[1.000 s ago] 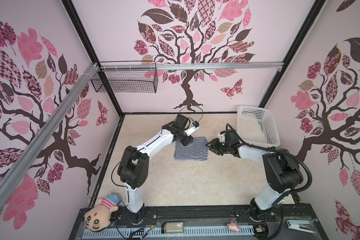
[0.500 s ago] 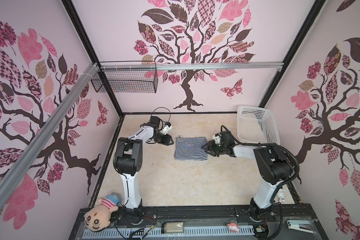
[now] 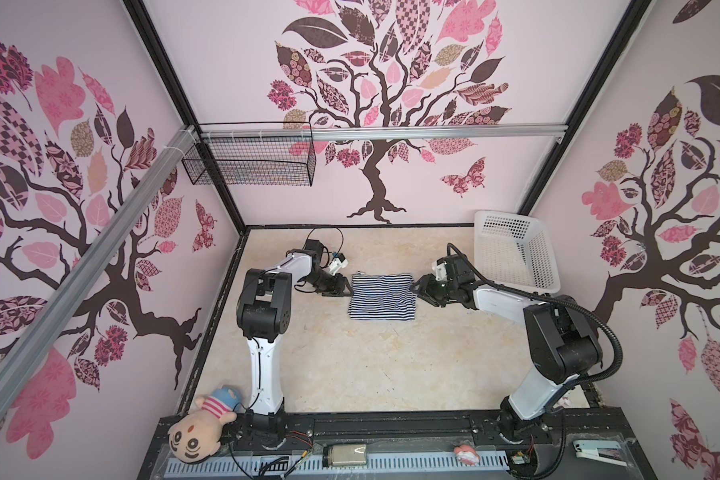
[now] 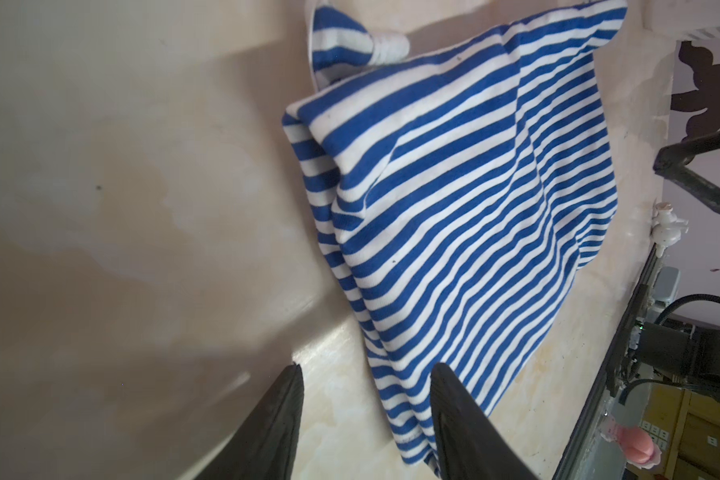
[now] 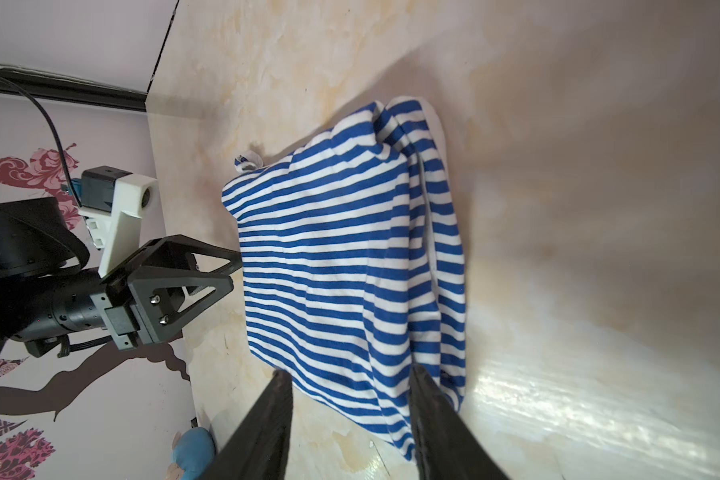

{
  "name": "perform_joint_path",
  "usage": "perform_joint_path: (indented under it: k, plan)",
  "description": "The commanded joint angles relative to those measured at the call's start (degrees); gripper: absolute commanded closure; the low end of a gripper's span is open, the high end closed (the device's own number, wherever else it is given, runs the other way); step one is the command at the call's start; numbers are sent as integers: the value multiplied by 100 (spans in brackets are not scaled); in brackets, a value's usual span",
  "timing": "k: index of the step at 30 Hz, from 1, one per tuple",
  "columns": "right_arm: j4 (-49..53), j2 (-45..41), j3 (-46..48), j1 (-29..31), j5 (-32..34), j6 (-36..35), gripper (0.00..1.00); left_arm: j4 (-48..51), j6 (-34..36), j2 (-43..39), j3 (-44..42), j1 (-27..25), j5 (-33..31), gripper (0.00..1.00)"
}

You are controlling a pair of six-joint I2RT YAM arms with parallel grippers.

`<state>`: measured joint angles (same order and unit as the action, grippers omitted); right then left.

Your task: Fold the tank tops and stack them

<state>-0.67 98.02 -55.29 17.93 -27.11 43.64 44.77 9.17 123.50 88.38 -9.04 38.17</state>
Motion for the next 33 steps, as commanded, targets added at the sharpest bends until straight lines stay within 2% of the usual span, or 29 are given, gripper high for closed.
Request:
perform_joint_path:
  k: [1, 13, 20, 28, 33]
  plan:
    - [-17, 83, -140, 55, -256, -34, 52, 11, -23, 42, -12, -105, -103, 46]
    - [-92, 68, -202, 136, -312, 30, 53, 6, -128, 225, 6, -309, 164, 48]
    - [-31, -28, -143, 136, -237, 13, 53, -6, -300, 427, 161, -256, 489, 64]
    - [83, -143, -157, 137, -189, -57, 53, -205, -451, 369, 201, -93, 357, 80]
    - [81, -125, -152, 134, -189, -33, 53, 13, -279, 400, 376, 22, 239, 92]
